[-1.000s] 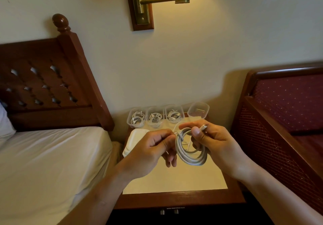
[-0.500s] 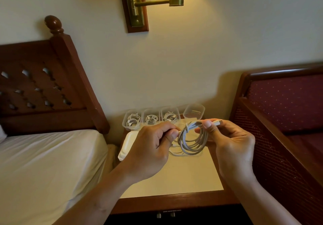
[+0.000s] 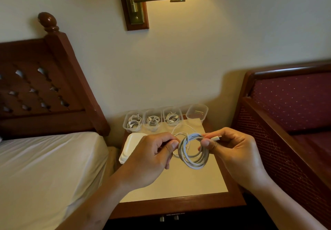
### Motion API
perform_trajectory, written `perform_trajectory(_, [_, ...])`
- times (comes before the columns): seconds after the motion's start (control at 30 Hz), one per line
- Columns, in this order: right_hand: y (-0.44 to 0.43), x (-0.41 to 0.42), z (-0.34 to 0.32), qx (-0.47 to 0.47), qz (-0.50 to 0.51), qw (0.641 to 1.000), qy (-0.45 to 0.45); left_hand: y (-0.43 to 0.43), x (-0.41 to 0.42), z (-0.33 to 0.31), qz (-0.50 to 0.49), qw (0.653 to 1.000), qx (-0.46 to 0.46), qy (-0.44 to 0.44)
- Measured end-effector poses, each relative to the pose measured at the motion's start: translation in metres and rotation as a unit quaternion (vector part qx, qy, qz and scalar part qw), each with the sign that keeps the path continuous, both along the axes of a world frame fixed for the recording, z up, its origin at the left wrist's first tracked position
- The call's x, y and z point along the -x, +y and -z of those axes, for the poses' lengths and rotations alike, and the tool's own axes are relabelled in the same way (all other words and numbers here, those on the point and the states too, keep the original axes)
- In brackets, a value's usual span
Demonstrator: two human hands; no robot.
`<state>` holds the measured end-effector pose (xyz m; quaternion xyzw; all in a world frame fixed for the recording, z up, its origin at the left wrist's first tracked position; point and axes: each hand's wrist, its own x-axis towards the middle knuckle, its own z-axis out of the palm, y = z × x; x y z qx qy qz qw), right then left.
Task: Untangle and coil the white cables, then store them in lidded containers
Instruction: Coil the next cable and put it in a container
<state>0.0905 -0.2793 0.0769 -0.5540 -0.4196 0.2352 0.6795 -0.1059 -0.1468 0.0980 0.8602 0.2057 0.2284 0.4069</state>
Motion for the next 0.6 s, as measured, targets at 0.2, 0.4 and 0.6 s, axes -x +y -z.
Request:
perform_trajectory(0.2, [-0.004,-0.005,0.002,0.010,-0.003,0.999,0.030,0.002,-0.005,0.003,-0.052,0.989,-0.139,-0.017])
perform_trajectory(0.4, [0.012,-0.004,0.008,0.047,0.023,0.999,0.012,0.009,-0.014,0.002,-0.047,0.995,-0.087,-0.013])
perform_trajectory(0.6, [0.009,-0.012,0.010,0.083,-0.004,0.996,-0.037,0.016,-0.006,0.012,-0.028,0.994,-0.099,0.020])
